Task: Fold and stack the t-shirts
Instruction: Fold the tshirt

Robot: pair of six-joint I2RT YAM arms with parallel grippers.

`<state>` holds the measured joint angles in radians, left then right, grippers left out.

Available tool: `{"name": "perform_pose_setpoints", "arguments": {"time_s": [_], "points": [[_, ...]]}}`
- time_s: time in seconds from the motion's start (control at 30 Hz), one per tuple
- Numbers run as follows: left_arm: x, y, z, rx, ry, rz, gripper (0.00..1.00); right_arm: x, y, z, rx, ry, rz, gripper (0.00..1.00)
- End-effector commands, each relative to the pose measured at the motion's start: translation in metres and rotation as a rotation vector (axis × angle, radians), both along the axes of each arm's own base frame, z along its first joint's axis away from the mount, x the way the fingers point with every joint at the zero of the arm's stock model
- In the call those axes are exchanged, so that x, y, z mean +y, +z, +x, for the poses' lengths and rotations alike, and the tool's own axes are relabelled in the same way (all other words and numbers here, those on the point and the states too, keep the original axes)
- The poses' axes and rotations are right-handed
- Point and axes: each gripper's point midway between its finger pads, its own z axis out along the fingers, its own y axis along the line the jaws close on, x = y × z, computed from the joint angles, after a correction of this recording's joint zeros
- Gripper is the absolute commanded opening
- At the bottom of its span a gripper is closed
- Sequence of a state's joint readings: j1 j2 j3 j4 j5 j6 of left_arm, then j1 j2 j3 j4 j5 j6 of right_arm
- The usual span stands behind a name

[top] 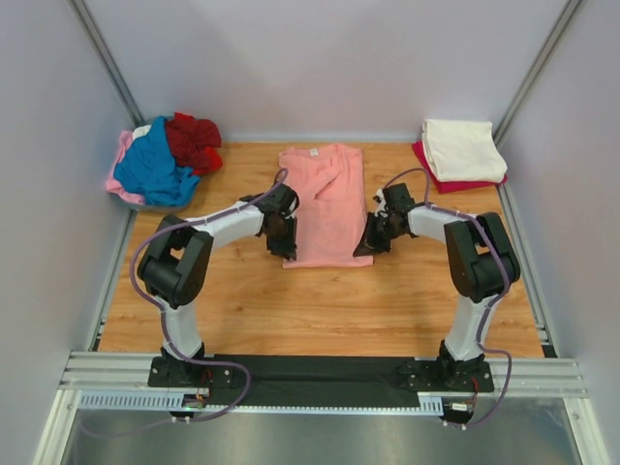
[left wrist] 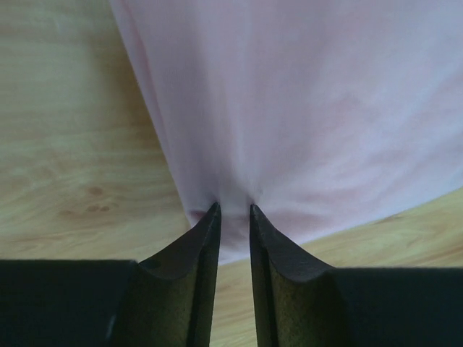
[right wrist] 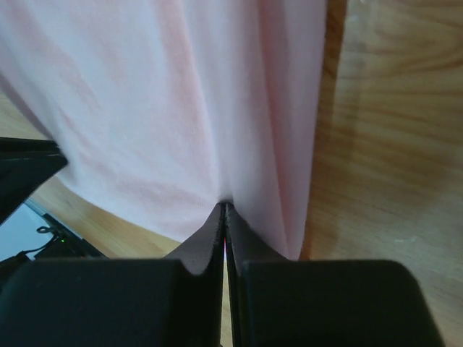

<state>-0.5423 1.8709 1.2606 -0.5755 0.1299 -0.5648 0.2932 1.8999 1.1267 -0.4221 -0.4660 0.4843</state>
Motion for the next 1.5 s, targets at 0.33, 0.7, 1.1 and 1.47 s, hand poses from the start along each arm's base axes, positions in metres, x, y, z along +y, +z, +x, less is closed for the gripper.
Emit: {"name": "perform_pose_setpoints", "arguments": {"time_s": [0.33, 0.7, 1.1, 1.47], "points": [[0.047, -0.029, -0.045, -0.005, 0.039, 0.121, 0.27, -0.028, -0.044, -0.075, 0.042, -0.036, -0.163, 0.00], [0.076, 0.042, -0.052, -0.141, 0.099, 0.170, 0.40, -0.048, 0.044, -0.060, -0.211, -0.014, -0.347, 0.67], [0.033, 0.051, -0.070, -0.228, 0.042, -0.187, 0.71, -0.058, 0.048, -0.097, -0.228, -0.080, -0.229, 0.81], [0.014, 0.022, -0.074, -0.186, 0.032, -0.283, 0.66, -0.052, 0.019, -0.091, -0.190, -0.140, -0.095, 0.68]]}}
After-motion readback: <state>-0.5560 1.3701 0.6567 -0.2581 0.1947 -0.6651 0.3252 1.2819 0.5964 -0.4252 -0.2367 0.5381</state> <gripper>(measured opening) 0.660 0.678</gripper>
